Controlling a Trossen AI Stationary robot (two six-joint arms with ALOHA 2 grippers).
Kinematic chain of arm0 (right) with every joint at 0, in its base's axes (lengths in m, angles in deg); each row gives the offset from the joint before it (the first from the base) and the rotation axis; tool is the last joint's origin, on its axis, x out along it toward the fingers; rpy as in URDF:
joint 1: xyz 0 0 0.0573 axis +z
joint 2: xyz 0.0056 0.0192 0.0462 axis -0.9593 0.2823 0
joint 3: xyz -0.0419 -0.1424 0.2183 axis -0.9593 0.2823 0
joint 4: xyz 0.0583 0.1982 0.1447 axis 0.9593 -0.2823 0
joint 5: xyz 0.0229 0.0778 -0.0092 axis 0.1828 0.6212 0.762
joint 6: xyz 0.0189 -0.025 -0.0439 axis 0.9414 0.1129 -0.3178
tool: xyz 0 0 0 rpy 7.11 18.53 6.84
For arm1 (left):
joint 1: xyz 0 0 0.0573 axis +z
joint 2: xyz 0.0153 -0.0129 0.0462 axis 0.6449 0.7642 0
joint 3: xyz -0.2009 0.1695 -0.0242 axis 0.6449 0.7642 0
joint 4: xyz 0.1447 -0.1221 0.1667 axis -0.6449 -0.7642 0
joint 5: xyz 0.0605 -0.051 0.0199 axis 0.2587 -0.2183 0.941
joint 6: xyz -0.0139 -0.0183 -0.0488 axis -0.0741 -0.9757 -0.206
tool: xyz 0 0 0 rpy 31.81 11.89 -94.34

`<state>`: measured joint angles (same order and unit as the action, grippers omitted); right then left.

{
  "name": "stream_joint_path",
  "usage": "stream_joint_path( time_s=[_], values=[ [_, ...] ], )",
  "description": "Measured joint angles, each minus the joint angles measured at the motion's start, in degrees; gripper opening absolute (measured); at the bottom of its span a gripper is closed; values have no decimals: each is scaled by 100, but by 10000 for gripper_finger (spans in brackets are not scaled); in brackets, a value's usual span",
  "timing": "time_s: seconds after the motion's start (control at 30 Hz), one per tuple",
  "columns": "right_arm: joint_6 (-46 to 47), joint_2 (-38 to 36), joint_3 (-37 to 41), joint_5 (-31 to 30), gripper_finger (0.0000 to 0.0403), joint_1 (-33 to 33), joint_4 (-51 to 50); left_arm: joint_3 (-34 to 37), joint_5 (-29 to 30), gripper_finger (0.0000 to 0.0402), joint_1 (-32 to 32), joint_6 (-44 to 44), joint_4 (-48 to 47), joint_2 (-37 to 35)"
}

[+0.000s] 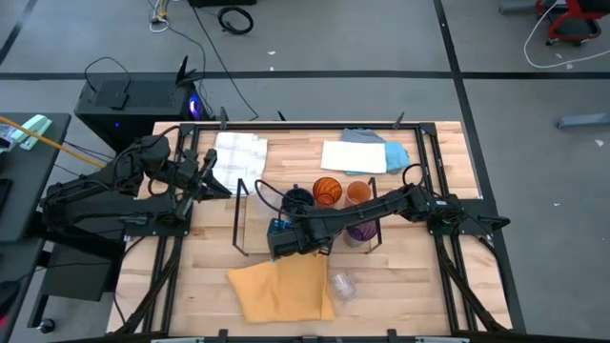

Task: Stack small to large cups/mugs on shelf
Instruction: Put the blue cup on the shelf aligned with the dark blue cup

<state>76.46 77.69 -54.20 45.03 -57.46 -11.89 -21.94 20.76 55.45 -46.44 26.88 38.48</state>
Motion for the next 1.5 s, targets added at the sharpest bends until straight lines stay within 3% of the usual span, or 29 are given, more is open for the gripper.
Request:
stream_joint_path(
  time_s=[0.6, 0.87, 1.03, 1.5],
  values=[
    [-24, -145, -338, -11, 130, 37, -454, 0, -2, 35, 1, -2, -28, -4],
    [-166, -162, -335, -247, 130, 87, 326, 0, 0, 38, 0, 91, -55, -4],
    [-294, -162, -335, -378, 130, 2, 214, 0, 0, 40, 0, 94, -52, -4],
    [-944, -162, -333, 192, 130, -374, 365, 1, 0, 41, 0, 136, -51, -4]
  ],
)
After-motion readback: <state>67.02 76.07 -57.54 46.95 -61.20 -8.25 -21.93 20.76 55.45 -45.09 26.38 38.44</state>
